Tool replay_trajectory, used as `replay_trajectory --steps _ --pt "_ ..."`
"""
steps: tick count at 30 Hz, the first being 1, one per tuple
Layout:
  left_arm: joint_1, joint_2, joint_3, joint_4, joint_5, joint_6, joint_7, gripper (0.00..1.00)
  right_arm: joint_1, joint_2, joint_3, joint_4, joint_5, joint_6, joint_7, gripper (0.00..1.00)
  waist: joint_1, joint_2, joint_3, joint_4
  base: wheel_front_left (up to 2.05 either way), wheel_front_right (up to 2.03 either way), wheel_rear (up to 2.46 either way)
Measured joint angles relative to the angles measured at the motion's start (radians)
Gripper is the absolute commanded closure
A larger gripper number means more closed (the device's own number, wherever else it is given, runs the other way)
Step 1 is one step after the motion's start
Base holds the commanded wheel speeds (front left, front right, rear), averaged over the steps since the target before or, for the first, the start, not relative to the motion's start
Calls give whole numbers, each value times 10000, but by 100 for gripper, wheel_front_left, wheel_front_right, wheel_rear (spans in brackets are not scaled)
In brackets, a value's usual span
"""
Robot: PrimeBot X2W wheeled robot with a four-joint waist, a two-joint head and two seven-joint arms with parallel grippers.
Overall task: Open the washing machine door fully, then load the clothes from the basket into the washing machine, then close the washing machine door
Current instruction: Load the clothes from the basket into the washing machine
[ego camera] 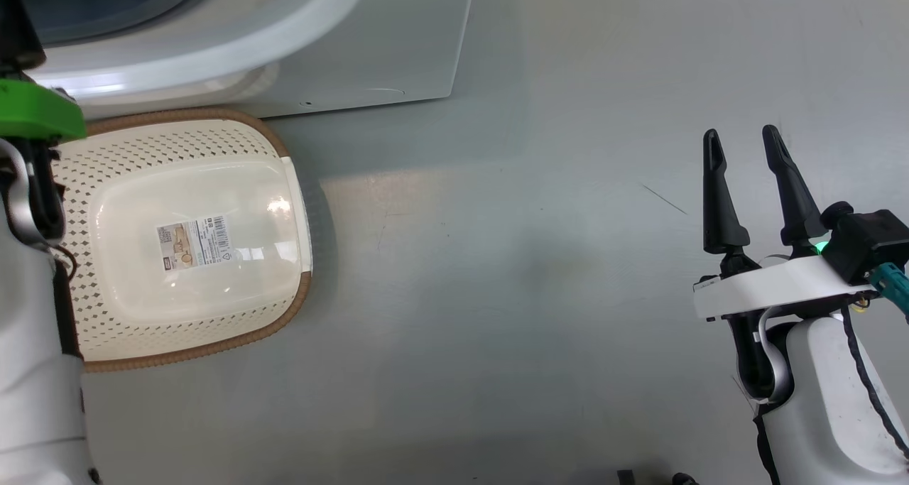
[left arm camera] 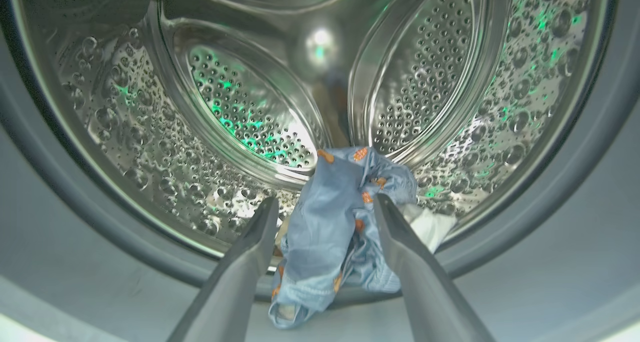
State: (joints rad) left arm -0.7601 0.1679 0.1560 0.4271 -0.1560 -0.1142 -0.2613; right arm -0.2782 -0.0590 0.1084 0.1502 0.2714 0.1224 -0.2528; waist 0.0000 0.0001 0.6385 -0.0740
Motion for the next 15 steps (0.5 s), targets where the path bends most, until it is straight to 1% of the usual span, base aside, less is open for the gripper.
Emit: replay_trajectory --steps 8,15 --pt "1417 -535 253 -857 -23 2 6 0 8 -6 27 -4 2 0 0 0 0 0 -91 54 0 0 0" --pt "2496 -821 596 -1567 -119 13 6 0 19 -12 75 0 0 0 0 0 -1 0 -202 71 0 0 0"
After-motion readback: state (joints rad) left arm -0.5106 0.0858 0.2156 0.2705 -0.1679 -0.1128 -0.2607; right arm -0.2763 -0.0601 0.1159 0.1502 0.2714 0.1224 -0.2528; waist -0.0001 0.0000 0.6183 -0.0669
